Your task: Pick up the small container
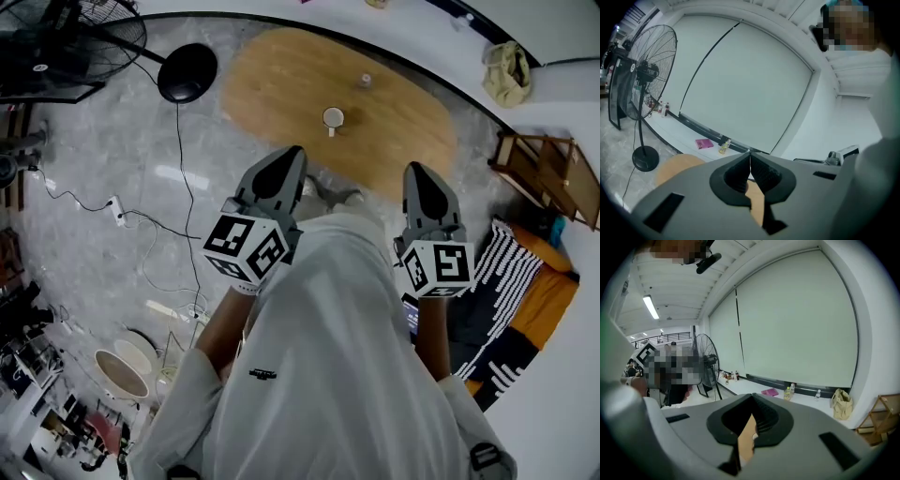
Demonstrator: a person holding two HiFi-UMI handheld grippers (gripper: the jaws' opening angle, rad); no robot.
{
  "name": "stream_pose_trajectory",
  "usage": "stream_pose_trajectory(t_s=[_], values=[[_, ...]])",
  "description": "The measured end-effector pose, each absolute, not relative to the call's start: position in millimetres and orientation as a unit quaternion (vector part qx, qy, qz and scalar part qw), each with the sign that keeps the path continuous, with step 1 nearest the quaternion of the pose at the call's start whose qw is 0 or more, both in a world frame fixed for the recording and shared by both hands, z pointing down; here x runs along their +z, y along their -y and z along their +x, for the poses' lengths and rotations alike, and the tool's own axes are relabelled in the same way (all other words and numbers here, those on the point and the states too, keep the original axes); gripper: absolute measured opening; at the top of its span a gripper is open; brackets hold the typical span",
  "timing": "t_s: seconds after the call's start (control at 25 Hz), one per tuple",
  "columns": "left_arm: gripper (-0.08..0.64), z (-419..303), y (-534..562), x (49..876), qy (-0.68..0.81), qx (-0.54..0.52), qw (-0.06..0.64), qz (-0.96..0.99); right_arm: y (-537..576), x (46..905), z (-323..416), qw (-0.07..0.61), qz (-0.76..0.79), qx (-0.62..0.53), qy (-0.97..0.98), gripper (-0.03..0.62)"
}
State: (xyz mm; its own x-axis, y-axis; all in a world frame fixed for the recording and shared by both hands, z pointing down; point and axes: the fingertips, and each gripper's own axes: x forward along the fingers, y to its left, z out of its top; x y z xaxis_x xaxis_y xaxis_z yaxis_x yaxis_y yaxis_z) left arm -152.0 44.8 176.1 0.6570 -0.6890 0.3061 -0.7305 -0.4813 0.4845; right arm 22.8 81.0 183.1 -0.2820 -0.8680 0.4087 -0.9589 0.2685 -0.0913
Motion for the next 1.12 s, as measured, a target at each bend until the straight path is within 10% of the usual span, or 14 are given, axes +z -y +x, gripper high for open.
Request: stream_pose_trajectory(t_s=[1.12], values=[[0.02,-98,-12,196,0.423,0.096,0.293,0.852,-16,238,39,0.14,0.526,0.191,0.817,0.048]])
